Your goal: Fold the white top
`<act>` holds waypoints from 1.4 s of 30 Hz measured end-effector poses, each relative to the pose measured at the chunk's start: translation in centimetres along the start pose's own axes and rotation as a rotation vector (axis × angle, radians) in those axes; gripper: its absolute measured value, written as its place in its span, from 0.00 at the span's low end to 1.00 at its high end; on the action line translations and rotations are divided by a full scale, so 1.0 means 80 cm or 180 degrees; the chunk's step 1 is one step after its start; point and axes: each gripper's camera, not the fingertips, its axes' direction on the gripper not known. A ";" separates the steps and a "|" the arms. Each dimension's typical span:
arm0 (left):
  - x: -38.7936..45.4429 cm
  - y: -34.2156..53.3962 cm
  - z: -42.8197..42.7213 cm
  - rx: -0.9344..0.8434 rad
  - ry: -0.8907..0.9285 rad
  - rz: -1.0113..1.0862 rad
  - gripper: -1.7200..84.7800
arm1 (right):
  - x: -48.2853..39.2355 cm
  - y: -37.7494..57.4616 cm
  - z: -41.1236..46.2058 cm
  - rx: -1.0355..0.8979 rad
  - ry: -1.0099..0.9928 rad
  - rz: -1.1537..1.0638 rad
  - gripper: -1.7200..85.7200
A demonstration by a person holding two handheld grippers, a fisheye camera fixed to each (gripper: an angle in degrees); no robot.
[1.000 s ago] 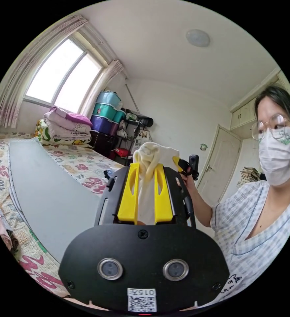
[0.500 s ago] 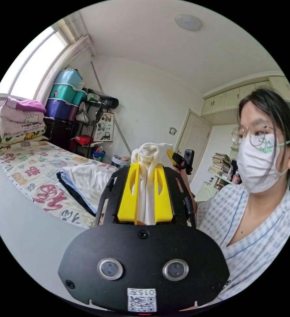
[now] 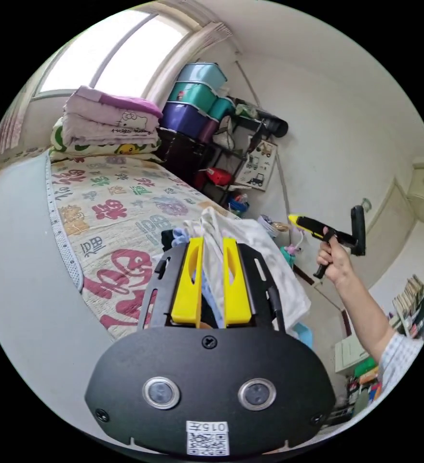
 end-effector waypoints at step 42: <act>-0.368 0.740 -0.866 0.2556 -0.1774 -0.2661 0.09 | -0.978 0.494 0.216 -0.0521 -0.3410 -0.2688 0.12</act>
